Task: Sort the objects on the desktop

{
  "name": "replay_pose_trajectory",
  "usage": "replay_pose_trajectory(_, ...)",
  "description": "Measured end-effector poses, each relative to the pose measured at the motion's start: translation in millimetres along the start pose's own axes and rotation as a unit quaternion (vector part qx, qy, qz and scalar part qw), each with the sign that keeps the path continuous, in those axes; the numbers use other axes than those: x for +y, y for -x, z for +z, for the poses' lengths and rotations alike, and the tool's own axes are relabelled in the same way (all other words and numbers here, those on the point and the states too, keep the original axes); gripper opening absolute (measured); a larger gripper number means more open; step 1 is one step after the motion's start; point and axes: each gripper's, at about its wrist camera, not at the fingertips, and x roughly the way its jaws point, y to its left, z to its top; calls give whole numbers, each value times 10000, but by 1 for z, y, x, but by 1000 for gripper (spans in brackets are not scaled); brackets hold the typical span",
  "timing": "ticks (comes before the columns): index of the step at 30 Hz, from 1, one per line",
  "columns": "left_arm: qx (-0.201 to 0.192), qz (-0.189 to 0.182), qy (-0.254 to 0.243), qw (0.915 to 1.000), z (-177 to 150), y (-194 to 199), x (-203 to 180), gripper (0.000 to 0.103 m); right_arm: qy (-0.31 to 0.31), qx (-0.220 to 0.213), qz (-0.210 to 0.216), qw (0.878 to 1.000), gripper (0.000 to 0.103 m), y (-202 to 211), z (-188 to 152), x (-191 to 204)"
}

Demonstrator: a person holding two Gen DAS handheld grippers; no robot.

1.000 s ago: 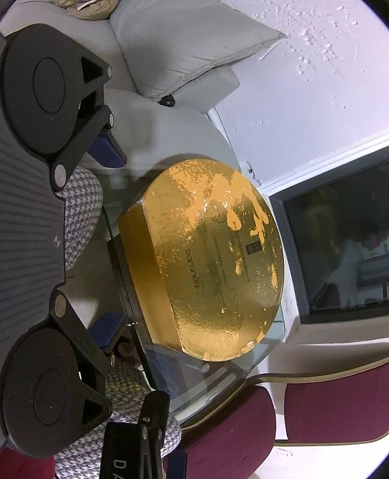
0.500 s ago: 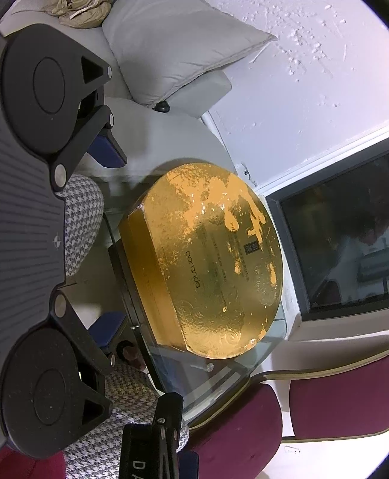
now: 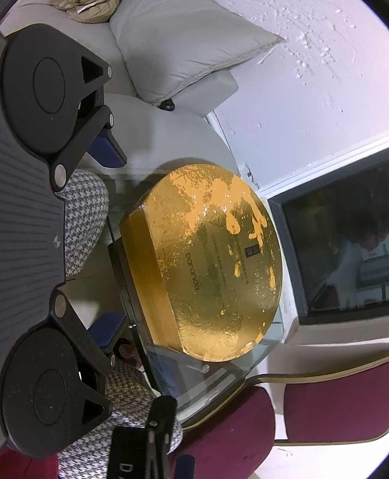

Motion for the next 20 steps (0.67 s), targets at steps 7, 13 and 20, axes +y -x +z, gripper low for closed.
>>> replay_pose_trajectory(7,-17,-82,-33,10000,-1,-1,-1,102,108,-2,-19,9999,95,0,0,4)
replay_pose_trajectory(13,35,-111,24,9999,-2,-5,2,102,156,34,-30,9999,95,-1,0,5)
replay_pose_trajectory(20,100,-132,21,9999,-3,-12,2,102,199,110,-48,9997,95,-5,0,7)
